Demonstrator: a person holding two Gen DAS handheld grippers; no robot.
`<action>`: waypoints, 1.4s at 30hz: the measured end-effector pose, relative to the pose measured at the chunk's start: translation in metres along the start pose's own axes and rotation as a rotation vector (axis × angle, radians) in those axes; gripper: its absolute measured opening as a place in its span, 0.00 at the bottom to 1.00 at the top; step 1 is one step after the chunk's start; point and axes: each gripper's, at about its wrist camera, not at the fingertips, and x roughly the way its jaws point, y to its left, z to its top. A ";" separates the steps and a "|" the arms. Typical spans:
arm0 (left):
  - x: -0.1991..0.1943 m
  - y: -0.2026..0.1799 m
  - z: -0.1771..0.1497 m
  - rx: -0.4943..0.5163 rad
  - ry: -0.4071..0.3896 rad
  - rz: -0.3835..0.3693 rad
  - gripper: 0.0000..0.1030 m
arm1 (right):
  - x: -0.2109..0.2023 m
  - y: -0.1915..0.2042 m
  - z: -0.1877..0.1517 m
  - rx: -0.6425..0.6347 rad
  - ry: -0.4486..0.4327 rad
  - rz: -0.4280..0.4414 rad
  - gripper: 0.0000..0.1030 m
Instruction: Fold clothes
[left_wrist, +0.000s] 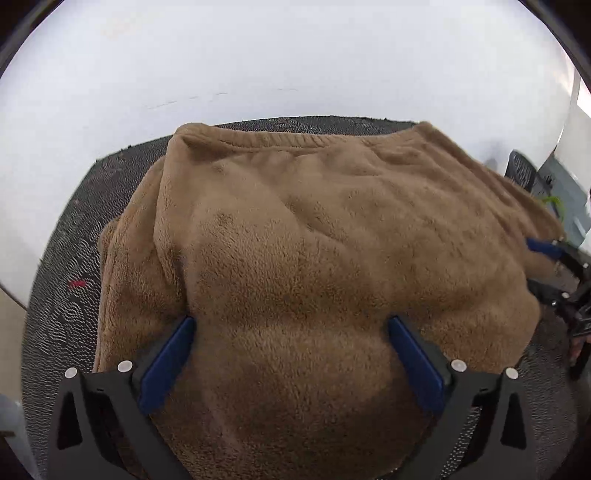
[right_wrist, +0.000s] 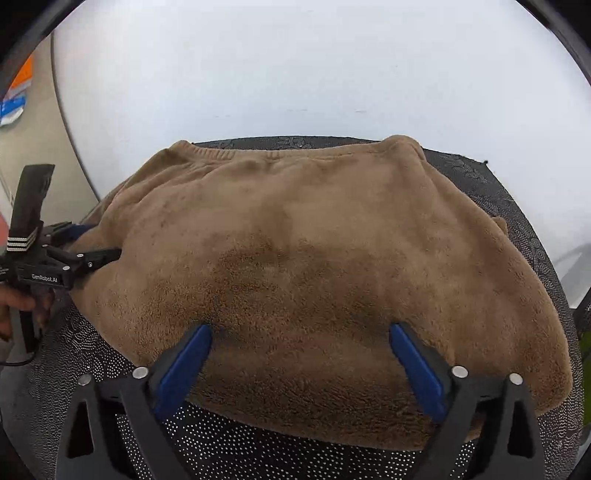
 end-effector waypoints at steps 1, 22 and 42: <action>0.001 -0.003 0.001 0.004 0.002 0.009 1.00 | 0.000 0.001 0.000 -0.003 -0.003 -0.001 0.98; -0.017 -0.059 0.065 -0.060 0.071 -0.026 1.00 | -0.065 -0.133 -0.086 0.880 -0.179 0.153 0.99; 0.018 -0.116 0.122 0.027 0.139 -0.108 1.00 | -0.023 -0.117 -0.052 0.922 -0.234 0.017 0.48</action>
